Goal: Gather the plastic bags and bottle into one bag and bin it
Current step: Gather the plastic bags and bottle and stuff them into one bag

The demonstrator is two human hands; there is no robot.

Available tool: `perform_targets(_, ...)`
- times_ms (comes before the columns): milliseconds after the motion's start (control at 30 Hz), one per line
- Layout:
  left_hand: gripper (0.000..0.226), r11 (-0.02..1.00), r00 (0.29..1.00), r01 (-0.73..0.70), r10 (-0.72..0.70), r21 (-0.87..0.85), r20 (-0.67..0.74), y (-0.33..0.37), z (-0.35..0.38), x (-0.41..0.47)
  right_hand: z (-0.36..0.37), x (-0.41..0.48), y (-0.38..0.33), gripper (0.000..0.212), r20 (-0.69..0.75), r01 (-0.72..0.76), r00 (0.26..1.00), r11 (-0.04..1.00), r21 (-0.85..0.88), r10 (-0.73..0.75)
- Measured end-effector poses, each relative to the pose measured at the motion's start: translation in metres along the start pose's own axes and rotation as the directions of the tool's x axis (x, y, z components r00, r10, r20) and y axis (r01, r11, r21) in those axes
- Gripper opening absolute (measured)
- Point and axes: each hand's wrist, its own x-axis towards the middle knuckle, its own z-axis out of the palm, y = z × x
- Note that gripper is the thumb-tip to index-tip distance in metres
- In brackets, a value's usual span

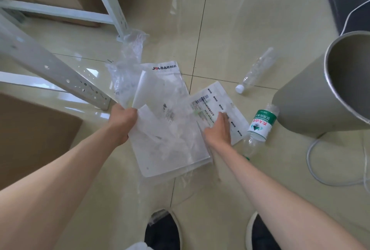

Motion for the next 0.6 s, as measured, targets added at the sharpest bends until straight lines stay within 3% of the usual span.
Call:
perform_targets(100,0.026,0.999,1.0,-0.008,0.008,0.039,-0.015,-0.014,-0.001,0.006,0.008,0.017,0.041,0.084,0.047,0.083,0.996,0.968,-0.239,-0.074)
perform_targets(200,0.025,0.998,1.0,-0.013,0.015,0.056,-0.026,-0.018,-0.001,0.011,0.015,0.024,0.055,0.05,-0.07,0.173,0.977,0.938,-0.3,-0.202)
perform_targets(300,0.029,0.999,0.999,-0.022,0.024,0.042,-0.034,-0.015,0.002,0.015,0.01,0.026,0.04,0.024,-0.241,0.094,0.965,0.995,-0.035,-0.1)
perform_targets(400,0.035,0.999,0.996,-0.011,0.013,0.033,-0.083,-0.011,0.008,0.017,-0.011,0.017,0.005,0.029,-0.363,0.213,0.925,0.944,0.252,-0.111)
perform_targets(467,0.038,1.0,0.995,-0.003,0.006,0.027,-0.102,-0.01,0.014,0.015,-0.016,0.004,-0.02,0.026,-0.27,0.342,0.93,0.86,0.38,-0.25)
perform_targets(533,0.035,1.0,0.998,0.014,-0.014,-0.006,-0.063,-0.007,0.022,0.009,-0.011,-0.008,-0.037,0.024,-0.047,0.353,0.925,0.802,0.481,-0.378)
perform_targets(600,0.031,0.995,0.997,0.075,-0.076,-0.065,-0.018,0.001,0.028,0.006,-0.002,-0.022,-0.049,0.032,0.202,0.323,0.862,0.812,0.487,-0.464)
